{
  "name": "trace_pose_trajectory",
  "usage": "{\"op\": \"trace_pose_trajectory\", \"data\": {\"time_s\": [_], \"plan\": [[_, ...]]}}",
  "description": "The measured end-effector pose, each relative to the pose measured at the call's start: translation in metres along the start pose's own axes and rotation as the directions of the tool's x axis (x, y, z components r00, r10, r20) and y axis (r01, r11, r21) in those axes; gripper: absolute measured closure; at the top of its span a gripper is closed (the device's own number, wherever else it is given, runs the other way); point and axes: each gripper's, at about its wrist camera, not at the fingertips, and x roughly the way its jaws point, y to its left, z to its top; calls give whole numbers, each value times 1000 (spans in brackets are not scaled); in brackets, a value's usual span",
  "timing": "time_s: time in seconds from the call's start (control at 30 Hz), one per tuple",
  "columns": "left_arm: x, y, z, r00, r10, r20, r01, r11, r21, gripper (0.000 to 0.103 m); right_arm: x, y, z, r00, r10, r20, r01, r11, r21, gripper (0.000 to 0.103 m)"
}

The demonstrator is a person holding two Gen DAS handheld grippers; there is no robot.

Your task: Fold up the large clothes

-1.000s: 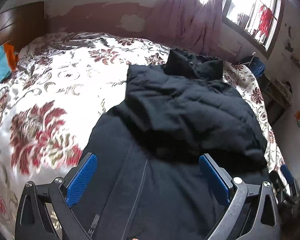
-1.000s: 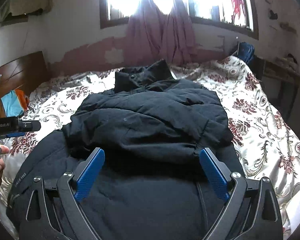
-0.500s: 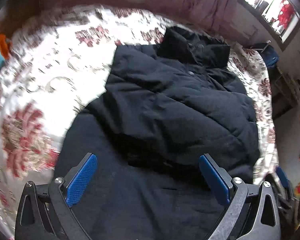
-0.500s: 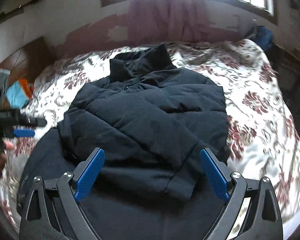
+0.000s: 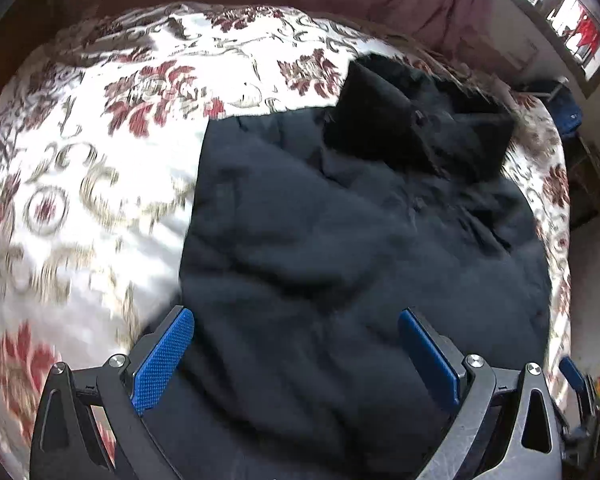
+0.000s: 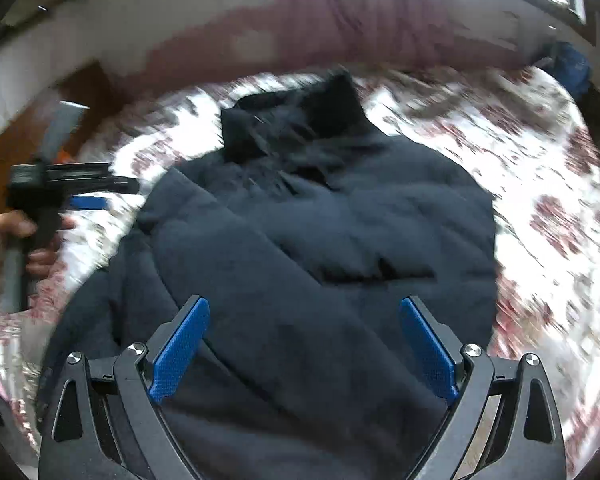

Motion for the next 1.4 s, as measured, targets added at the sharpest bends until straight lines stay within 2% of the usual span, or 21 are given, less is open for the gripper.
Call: {"op": "trace_pose_trajectory", "data": {"time_s": [0.1,0.2,0.3,0.47,0.57,0.6,0.67,0.7,0.77,0.87,0.9,0.93,0.97,1.0,1.03,1.07,1.1,1.2,1.27,1.4], "plan": [[13,4,28,999,-16,39,17,1000,-27,0,17,2,8,998,40,-44,-40,999,-11,10],[27,9,56,998,-67,19,69,993,-100,0,28,3,21,999,24,-48,-25,999,-25,10],[34,10,84,993,-110,31,113,982,-149,0,41,-5,46,1000,8,-30,-8,1000,8,10],[42,-7,132,996,-29,81,38,992,-120,0,72,-31,108,999,-48,-8,48,994,100,10],[54,-18,157,997,-8,73,17,994,-112,0,90,-44,152,998,-56,33,52,990,129,10],[59,-21,165,997,1,72,7,993,-117,0,98,-47,169,996,-74,48,67,989,132,13],[68,-26,179,997,22,72,-12,990,-140,2,116,-46,193,994,-102,38,97,989,111,33],[69,-28,182,997,20,77,-8,989,-149,2,125,-46,202,993,-118,23,115,987,108,49],[76,-35,193,997,10,82,2,988,-154,2,149,-49,219,990,-135,-34,138,982,131,58],[90,-49,204,998,31,56,-23,991,-130,17,168,-54,223,986,-138,-90,151,976,156,76],[95,-54,205,999,34,41,-29,993,-119,27,170,-55,221,986,-137,-97,151,976,158,87],[99,-58,206,999,31,29,-28,994,-106,36,165,-53,216,988,-132,-76,142,978,152,91],[103,-62,207,999,34,16,-32,996,-89,43,159,-50,212,989,-137,-50,143,980,136,92],[104,-65,205,999,31,17,-30,997,-76,57,150,-44,204,989,-150,-17,151,983,104,94],[102,-66,203,999,3,35,0,998,-68,76,142,-42,197,988,-152,6,152,986,73,95],[98,-66,200,997,-40,63,43,997,-56,85,134,-39,190,988,-153,28,152,987,52,95],[93,-65,196,995,-47,84,51,998,-44,91,123,-35,182,987,-155,50,154,988,30,96],[76,-53,179,986,-76,146,81,996,-31,95,94,-25,151,985,-148,94,149,989,-7,98],[60,-39,160,973,-126,196,136,990,-41,96,83,-18,134,982,-163,96,168,985,-44,98],[42,-22,117,967,-154,202,158,987,-3,96,79,-10,99,982,-184,42,186,980,-69,99]]}}
